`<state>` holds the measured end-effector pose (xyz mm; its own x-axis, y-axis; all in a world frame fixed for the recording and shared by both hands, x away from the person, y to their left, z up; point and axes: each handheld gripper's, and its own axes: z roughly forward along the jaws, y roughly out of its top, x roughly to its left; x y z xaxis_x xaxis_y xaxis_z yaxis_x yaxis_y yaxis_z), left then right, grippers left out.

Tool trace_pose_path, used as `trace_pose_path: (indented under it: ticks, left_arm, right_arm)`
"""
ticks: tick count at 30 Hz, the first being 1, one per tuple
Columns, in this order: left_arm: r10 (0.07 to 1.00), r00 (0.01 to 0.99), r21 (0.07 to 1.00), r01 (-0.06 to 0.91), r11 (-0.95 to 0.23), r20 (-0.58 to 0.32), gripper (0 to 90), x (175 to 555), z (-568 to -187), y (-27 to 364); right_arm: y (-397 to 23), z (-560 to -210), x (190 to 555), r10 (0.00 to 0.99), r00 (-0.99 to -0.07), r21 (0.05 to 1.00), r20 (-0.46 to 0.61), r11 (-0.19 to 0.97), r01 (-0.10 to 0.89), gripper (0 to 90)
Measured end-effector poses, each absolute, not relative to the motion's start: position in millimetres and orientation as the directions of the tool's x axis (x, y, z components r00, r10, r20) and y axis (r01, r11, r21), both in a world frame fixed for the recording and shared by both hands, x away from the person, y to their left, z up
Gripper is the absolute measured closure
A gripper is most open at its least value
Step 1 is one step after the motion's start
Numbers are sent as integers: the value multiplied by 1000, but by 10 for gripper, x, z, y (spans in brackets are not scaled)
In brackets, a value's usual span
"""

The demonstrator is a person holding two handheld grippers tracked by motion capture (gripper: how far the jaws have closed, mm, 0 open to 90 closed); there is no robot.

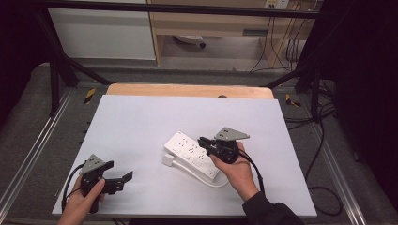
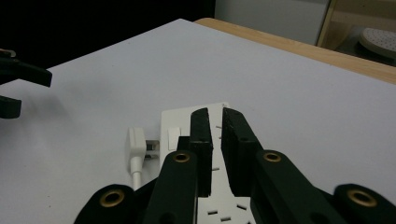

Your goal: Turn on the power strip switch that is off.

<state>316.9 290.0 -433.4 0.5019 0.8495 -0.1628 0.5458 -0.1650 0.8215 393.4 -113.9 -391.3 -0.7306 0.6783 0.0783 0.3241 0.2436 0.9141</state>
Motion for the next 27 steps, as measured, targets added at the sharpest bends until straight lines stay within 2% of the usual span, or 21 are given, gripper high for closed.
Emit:
trace_pose_path:
  ticks: [10, 27]
  left_arm:
    - [851, 498, 821, 548, -161, -167, 77, 3169, -4335, 2903]
    - [851, 497, 819, 552, -158, -170, 77, 3171, -4339, 2903]
  right_arm:
    - [-1102, -3992, 3923, 660, -745, 915, 101, 231, 330, 900]
    - [-1061, -4146, 3905, 656, -748, 907, 104, 247, 342, 900]
